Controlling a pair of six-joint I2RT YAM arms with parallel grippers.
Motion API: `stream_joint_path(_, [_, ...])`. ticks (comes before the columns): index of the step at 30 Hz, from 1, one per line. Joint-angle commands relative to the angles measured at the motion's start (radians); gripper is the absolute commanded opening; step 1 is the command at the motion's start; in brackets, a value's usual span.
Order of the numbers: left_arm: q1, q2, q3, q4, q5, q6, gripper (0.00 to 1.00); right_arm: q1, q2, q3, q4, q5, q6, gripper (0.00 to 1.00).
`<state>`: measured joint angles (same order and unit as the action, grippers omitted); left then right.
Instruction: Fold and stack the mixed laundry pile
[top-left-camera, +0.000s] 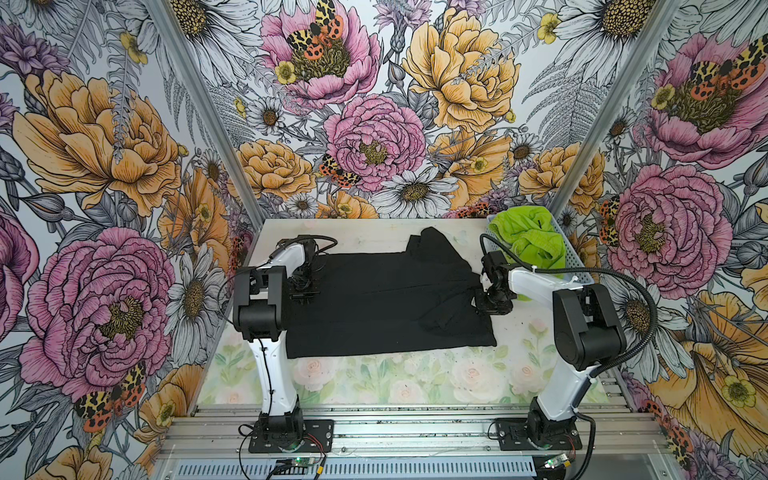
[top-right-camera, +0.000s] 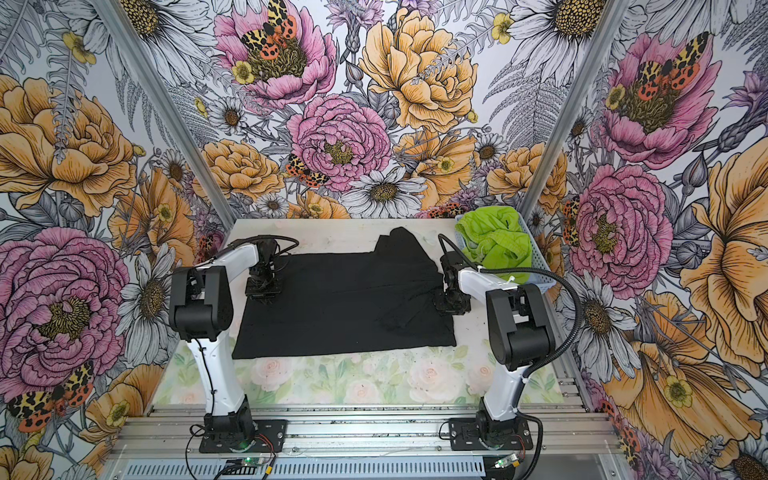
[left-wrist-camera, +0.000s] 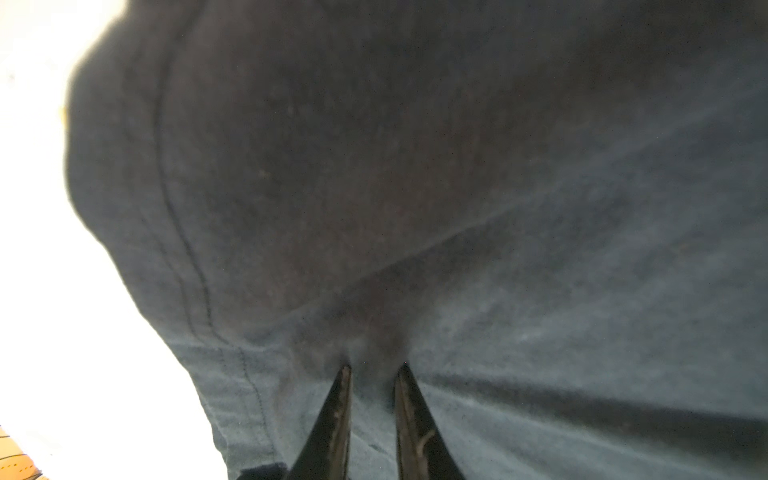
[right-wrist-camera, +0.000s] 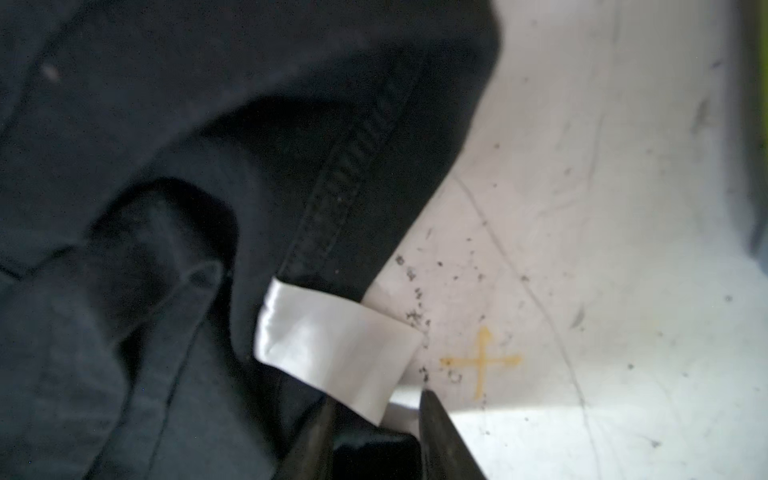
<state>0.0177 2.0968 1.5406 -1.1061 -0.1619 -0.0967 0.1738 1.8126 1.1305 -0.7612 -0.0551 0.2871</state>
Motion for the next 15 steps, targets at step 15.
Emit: stream_joint_path(15, [0.057,0.051,-0.077,0.054,-0.083,0.025,0.2,-0.047,-0.071,-0.103,-0.096,0.17,0.048,0.0])
